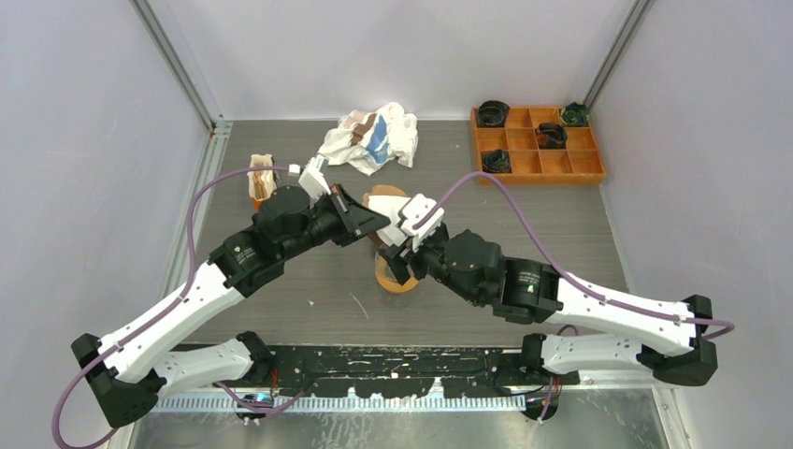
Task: Place the coffee filter in the dripper
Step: Place the coffee filter in the coffee dripper.
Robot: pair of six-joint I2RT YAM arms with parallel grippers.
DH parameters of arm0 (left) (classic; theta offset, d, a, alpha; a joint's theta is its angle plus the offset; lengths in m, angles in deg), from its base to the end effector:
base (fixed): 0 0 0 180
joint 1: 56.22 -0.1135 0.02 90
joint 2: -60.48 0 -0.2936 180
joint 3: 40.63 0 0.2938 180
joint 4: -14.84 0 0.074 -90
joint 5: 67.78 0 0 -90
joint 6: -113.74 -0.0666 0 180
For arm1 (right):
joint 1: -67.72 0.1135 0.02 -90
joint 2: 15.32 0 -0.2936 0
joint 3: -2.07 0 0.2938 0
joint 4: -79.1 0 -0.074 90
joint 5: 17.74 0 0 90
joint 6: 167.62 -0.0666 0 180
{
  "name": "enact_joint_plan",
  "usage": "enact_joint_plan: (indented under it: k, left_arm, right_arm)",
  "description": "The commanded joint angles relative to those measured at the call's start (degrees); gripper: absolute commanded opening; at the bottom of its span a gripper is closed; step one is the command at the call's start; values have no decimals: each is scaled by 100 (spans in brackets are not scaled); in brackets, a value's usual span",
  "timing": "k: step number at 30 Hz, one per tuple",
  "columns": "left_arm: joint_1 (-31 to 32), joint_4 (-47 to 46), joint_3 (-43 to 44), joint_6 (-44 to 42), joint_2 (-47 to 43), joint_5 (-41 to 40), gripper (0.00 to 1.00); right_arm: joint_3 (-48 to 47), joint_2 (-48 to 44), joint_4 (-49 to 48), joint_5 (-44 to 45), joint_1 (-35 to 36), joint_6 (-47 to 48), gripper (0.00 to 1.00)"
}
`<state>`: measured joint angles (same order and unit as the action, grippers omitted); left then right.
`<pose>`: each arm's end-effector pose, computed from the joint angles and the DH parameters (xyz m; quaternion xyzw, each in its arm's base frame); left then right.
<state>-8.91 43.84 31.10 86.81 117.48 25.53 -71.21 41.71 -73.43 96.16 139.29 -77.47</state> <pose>0.1873 -0.2087 0.3998 -0.0906 0.7841 -0.5168 0.3315 0.1124 0.2520 0.4158 -0.3364 0.6898 0.2324 0.5975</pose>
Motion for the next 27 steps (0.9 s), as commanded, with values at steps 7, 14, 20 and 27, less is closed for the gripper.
enact_joint_plan:
  k: [7, 14, 20, 27]
  left_arm:
    - [33, -89, 343, 21, -46, -178, 0]
    - [49, -138, 351, 13, -20, -147, 0]
    - [101, -235, 337, 56, 25, -151, 0]
    - [133, -375, 240, 199, 12, -196, 0]
  right_arm:
    - [-440, 457, -117, 2455, 730, 823, 64]
    - [-529, 595, -153, 2754, 754, 907, 51]
    - [-533, 817, -260, 3048, 773, 1072, 48]
    - [-361, 939, -686, 3289, 880, 1396, 48]
